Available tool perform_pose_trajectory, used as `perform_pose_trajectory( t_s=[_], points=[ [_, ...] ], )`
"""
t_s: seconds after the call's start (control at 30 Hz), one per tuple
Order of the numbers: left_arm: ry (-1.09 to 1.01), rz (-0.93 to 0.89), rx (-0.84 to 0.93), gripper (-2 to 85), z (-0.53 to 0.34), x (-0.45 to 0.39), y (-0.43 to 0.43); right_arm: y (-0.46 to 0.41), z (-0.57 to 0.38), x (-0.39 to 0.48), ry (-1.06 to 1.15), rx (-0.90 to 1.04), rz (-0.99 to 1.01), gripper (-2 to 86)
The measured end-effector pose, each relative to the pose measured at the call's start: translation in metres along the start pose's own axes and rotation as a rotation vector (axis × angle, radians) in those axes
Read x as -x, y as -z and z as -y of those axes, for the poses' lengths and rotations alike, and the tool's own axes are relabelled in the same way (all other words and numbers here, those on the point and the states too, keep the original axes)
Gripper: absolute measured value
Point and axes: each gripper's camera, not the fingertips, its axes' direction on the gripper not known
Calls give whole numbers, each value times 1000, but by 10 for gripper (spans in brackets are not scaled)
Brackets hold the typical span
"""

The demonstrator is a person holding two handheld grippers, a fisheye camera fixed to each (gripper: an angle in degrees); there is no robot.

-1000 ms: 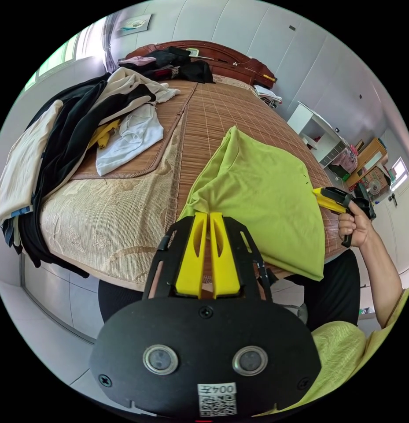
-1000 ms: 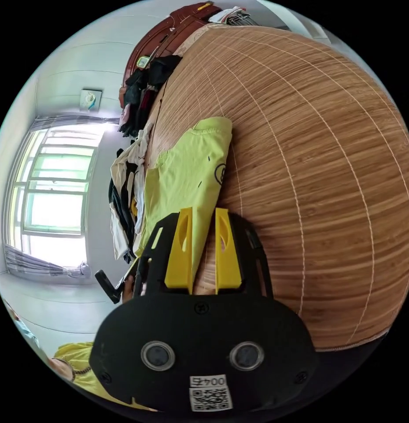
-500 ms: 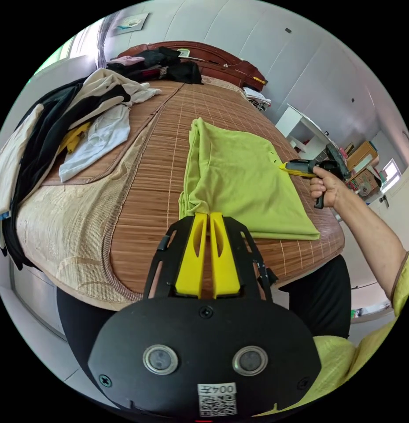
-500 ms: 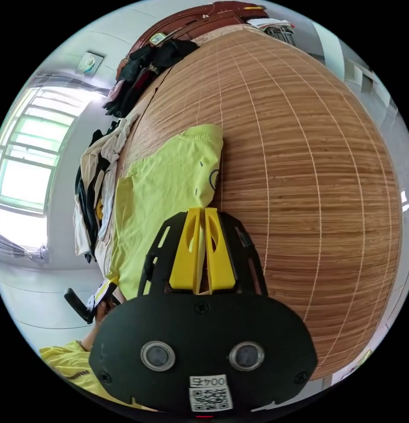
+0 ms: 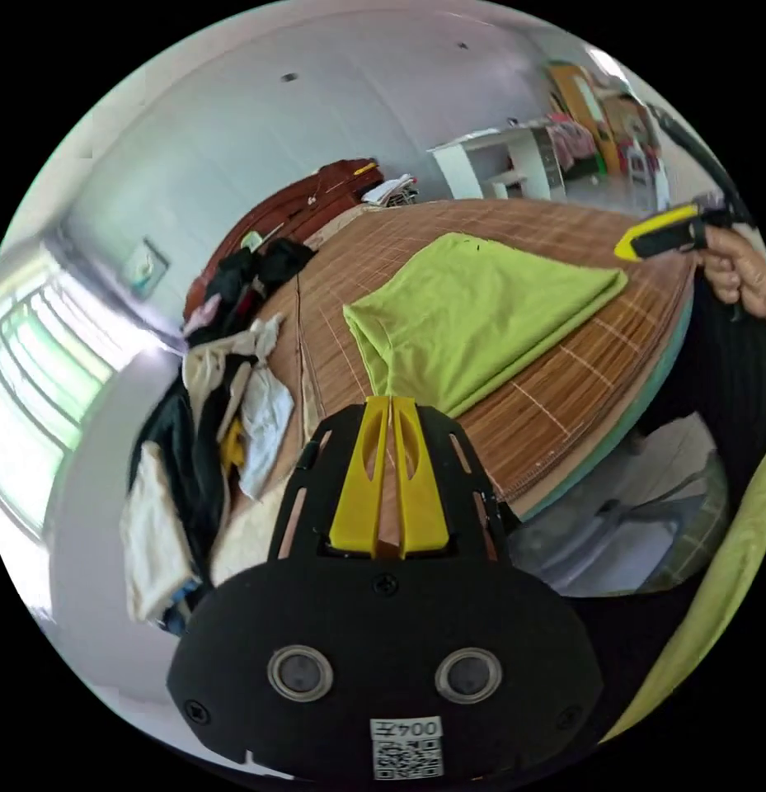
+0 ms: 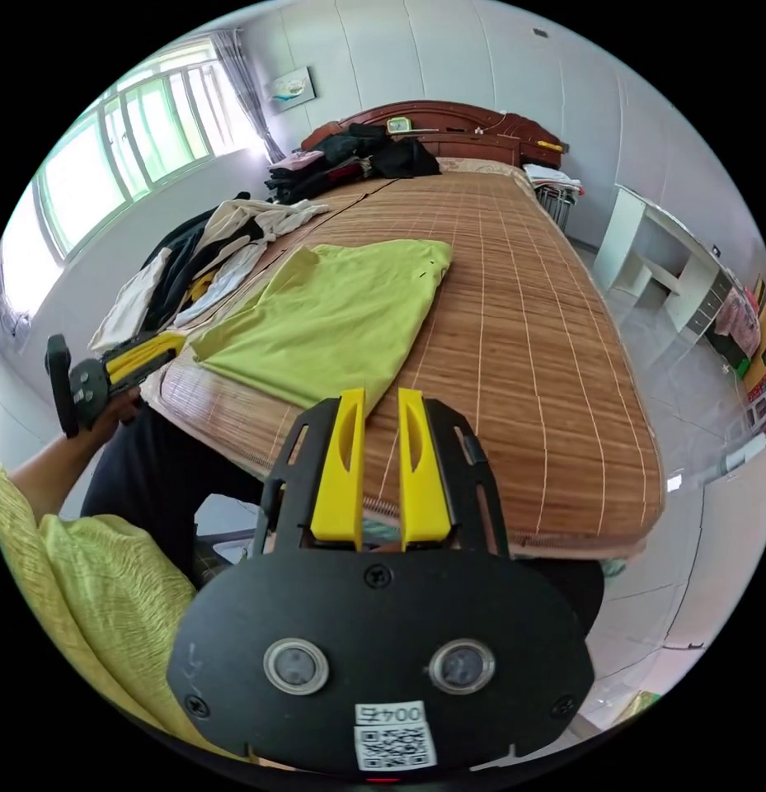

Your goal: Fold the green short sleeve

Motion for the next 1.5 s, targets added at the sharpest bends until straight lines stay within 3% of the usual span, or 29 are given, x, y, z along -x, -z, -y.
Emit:
perform_pose_trajectory(
  t_s=[0.23,0.5,0.9,1.13,1.27,1.37,1.5],
  points=[
    [-90,71,113,9,-16,-41,-7,1,-42,23,-14,-44,20,50],
    [-115,93,100,8,1,-56,1,2,-15,67,109,-27,107,55],
    [-178,164,52,10,-13,-69,-2,-12,13,98,167,81,-51,40],
    [-250,69,99,11,4,-56,-7,-2,14,132,277,57,-209,29],
    [-26,-99,126,14,11,-19,-14,6,20,134,254,51,-214,5],
    [20,-139,181,22,18,-2,-17,13,26,130,251,56,-206,-2],
    [-119,-167,112,70,29,0,7,27,39,128,280,93,-159,1]
  ],
)
